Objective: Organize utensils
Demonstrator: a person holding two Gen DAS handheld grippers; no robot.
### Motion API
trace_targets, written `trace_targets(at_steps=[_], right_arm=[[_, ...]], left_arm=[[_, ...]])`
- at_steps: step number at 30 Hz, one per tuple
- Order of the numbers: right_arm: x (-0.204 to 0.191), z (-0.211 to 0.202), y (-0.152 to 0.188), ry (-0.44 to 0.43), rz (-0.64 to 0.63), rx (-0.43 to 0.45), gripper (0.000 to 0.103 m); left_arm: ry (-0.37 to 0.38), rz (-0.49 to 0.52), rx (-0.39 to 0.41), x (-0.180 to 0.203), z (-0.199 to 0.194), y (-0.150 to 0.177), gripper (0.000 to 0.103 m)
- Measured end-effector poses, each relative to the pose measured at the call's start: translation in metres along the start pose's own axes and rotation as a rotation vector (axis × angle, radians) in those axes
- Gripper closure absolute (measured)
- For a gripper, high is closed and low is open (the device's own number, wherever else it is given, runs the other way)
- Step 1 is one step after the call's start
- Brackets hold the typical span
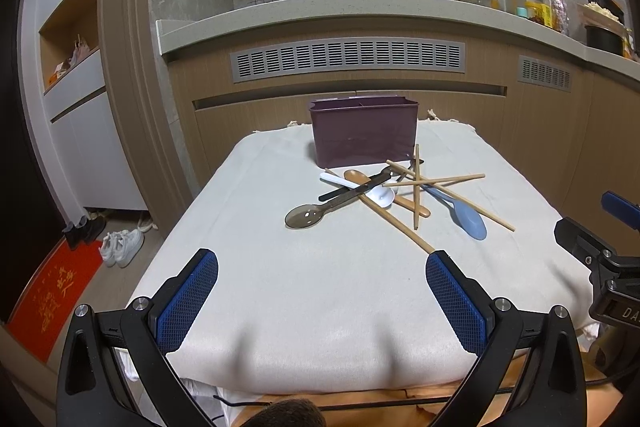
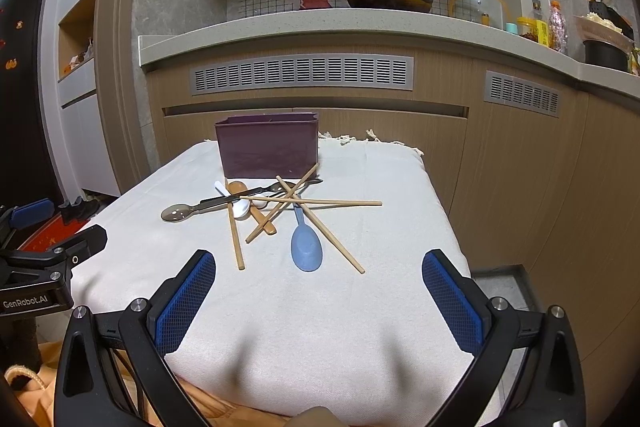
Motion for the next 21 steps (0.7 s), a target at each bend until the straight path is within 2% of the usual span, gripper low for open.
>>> trace_targets(at_steps=[21], right_arm=[[0.001,0.004,-0.003,-0.001,-0.008,-0.003,0.0]], left_arm=[[-0.016,-0.015,-0.017,-0.007,0.008,-0.011,0.0]])
Point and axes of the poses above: each gripper's, at about its wrist camera, not at the fingertips, and z roughly the way its jaws point, x to its right, y to its underside, the point moved 7 cm from there along z, roughly the way its jaws point, and after that the axes turned 15 degrees about -z, right-handed, at the moved point
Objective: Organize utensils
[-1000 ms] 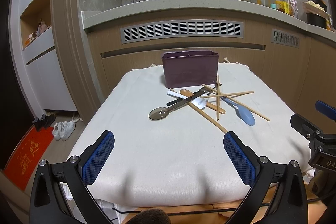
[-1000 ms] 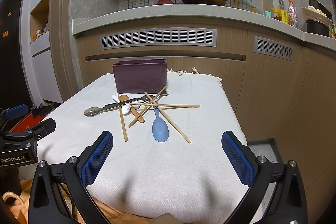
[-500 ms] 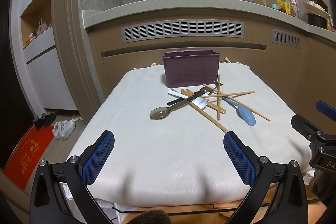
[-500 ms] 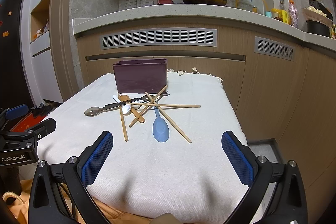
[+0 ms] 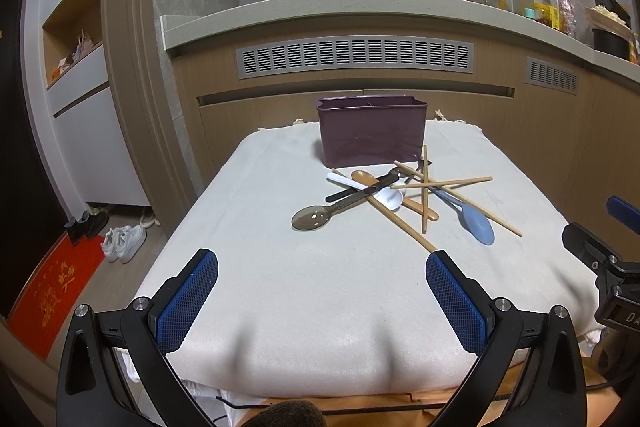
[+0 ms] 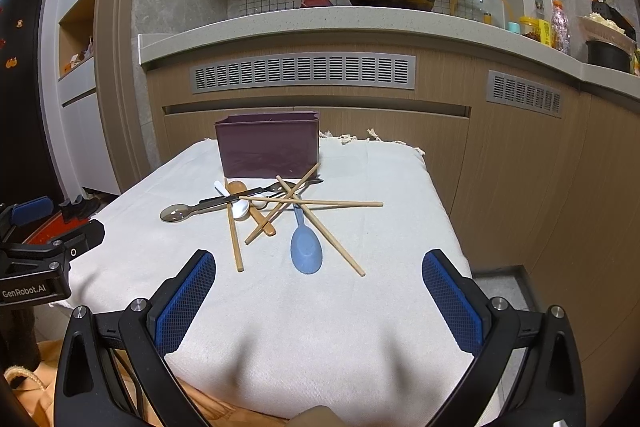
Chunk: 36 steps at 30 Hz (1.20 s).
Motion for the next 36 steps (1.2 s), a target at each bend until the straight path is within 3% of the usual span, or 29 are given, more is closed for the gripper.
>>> trace_targets(at_steps=[6,16,24,28,31,36], right_arm=[[0.004,0.005,-0.014,0.036,-0.035,0.021,0.0],[0.021,0.039,-0.064,0.049,-0.058,0.057,0.0],[0.017,0.102,-0.079,-0.023,-0.12,-0.022,0.0],[0.013,0.141,-0.075,-0.089,-0.121,-0.107,0.0],[0.013,0.162,-0.071,-0.094,-0.123,-0.144,0.0],[0.006,0.189,-0.063,-0.121,-0.137,-0.191,0.0]], left_arm=[[0.01,-0.016,-0.028,0.001,0.015,-0.019,0.0],[0.081,0.043,0.028,0.028,0.047,-0.069,0.0],[0.187,0.125,-0.096,0.04,0.111,-0.077,0.0],[0.215,0.218,-0.197,0.039,0.144,-0.064,0.0],[0.277,0.27,-0.316,0.035,0.168,-0.049,0.0],[0.318,0.333,-0.392,0.028,0.185,-0.034,0.0]])
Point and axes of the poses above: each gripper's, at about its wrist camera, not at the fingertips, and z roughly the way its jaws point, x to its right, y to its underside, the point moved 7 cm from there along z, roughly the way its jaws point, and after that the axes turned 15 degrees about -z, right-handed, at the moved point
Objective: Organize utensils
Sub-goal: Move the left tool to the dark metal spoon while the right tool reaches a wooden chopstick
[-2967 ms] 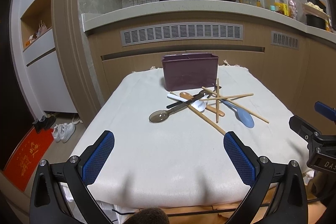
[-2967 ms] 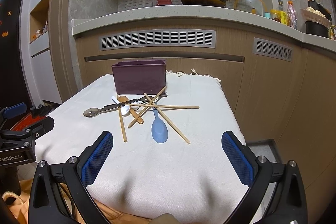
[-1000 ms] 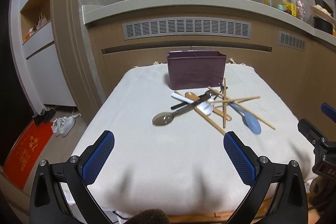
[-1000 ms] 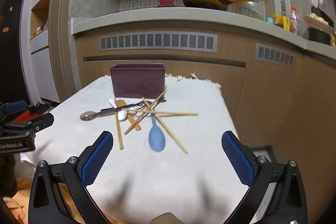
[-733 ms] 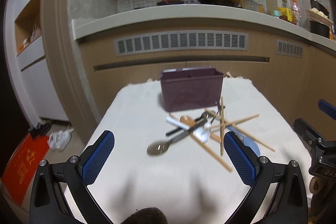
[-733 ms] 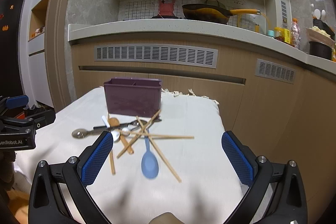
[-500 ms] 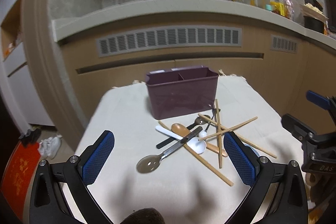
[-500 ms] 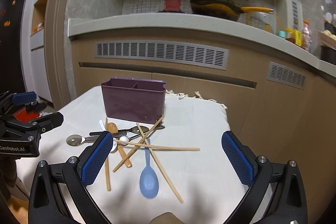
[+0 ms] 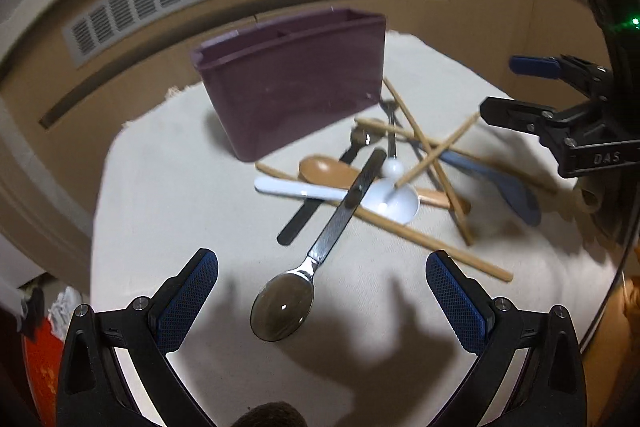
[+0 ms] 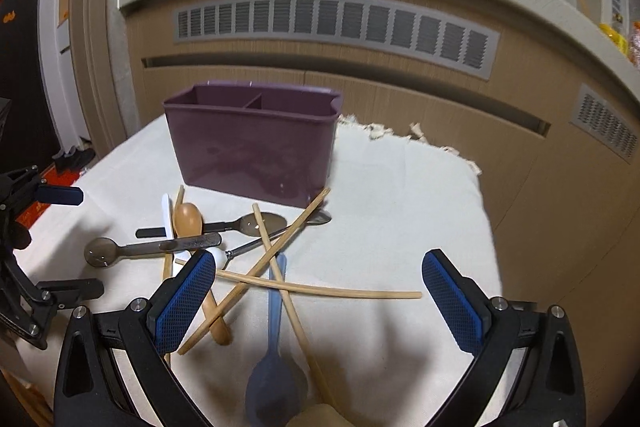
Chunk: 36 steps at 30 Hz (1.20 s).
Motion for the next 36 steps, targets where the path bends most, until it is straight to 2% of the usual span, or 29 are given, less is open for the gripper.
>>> trace_targets(at_steps=[5,6,7,9,13,15,18,22,25,27,29,32,36], right_arm=[[-0.011,0.019,-0.004,-0.048,-0.037,-0.02,0.0],[-0.012,0.022,-0.005,-0.05,-0.042,-0.023,0.0],[-0.012,0.023,-0.006,-0.05,-0.042,-0.026,0.0],[-0.01,0.024,-0.006,-0.049,-0.027,-0.029,0.0],[-0.008,0.024,-0.001,-0.049,-0.011,-0.039,0.0],[-0.008,0.023,0.004,-0.042,-0.022,-0.042,0.0],[-0.007,0.023,0.008,-0.04,-0.027,-0.043,0.0],[-0.006,0.025,0.01,-0.054,-0.008,-0.041,0.0],[-0.006,0.025,0.008,-0.056,-0.014,-0.035,0.0],[-0.005,0.023,0.006,-0.058,-0.014,-0.031,0.0],[-0.003,0.02,0.004,-0.052,-0.016,-0.026,0.0],[-0.001,0.02,0.0,-0.049,-0.027,-0.026,0.0],[0.0,0.032,-0.008,-0.087,-0.021,-0.048,0.001]], left_arm=[[0.048,-0.011,-0.007,0.001,0.017,-0.008,0.001],[0.053,-0.004,-0.008,0.002,0.02,-0.01,0.004],[0.055,0.009,-0.01,0.006,0.025,-0.012,0.009],[0.044,0.027,-0.029,0.009,0.033,-0.016,0.041],[0.096,0.039,-0.095,0.013,0.049,-0.02,0.05],[0.093,0.031,-0.126,0.01,0.054,-0.019,0.058],[0.114,-0.011,-0.155,0.007,0.056,-0.02,0.063],[0.129,-0.047,-0.191,0.008,0.059,-0.021,0.063],[0.17,-0.108,-0.25,0.009,0.064,-0.022,0.064],[0.199,-0.116,-0.264,0.011,0.063,-0.022,0.08],[0.186,-0.081,-0.253,0.013,0.056,-0.02,0.085],[0.172,-0.037,-0.234,0.011,0.05,-0.014,0.084],[0.188,-0.085,-0.248,0.007,0.051,-0.016,0.082]])
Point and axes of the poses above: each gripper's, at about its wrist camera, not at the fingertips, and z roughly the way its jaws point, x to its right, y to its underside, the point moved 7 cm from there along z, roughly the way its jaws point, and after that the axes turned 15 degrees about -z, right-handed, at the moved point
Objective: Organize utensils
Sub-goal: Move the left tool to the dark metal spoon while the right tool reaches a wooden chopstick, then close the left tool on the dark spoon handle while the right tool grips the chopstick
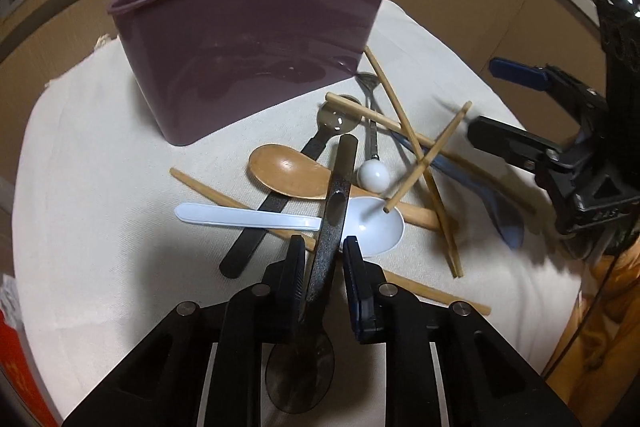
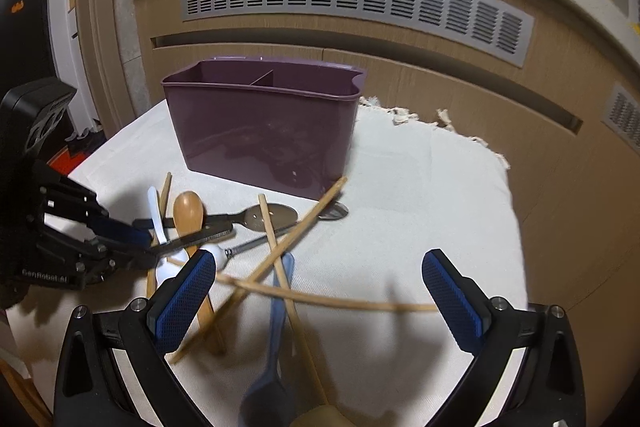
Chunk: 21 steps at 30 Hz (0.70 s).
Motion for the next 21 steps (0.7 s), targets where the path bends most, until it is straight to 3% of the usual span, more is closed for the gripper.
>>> trace_targets(at_steps=[1,3,5,11,12,14,21], right_arm=[[0.002,0.006,-0.003,-0.011,0.013,-0.011,0.002],[0.005,0.021,-0.01,-0.046,0.054,-0.039,0.015],[0.008,0.038,-0.013,-0.073,0.094,-0.083,0.038],[0.008,0.087,-0.011,-0.12,0.168,-0.201,0.07],[0.006,0.091,-0.01,-0.13,0.169,-0.21,0.072],[0.002,0.092,-0.012,-0.149,0.158,-0.207,0.086],[-0.003,0.05,-0.023,-0.129,0.086,-0.11,0.089]], left_arm=[[0.001,-0.001,0.005,0.001,0.001,-0.001,0.082],[0.009,-0.001,0.012,0.003,0.001,-0.001,0.082],[0.02,-0.011,0.014,0.002,0.002,-0.001,0.082],[0.05,-0.064,0.012,-0.008,0.0,0.001,0.078],[0.051,-0.067,0.01,-0.009,-0.001,0.002,0.077],[0.057,-0.069,-0.002,-0.009,0.0,0.003,0.074],[0.053,-0.019,-0.025,0.003,0.009,-0.001,0.071]])
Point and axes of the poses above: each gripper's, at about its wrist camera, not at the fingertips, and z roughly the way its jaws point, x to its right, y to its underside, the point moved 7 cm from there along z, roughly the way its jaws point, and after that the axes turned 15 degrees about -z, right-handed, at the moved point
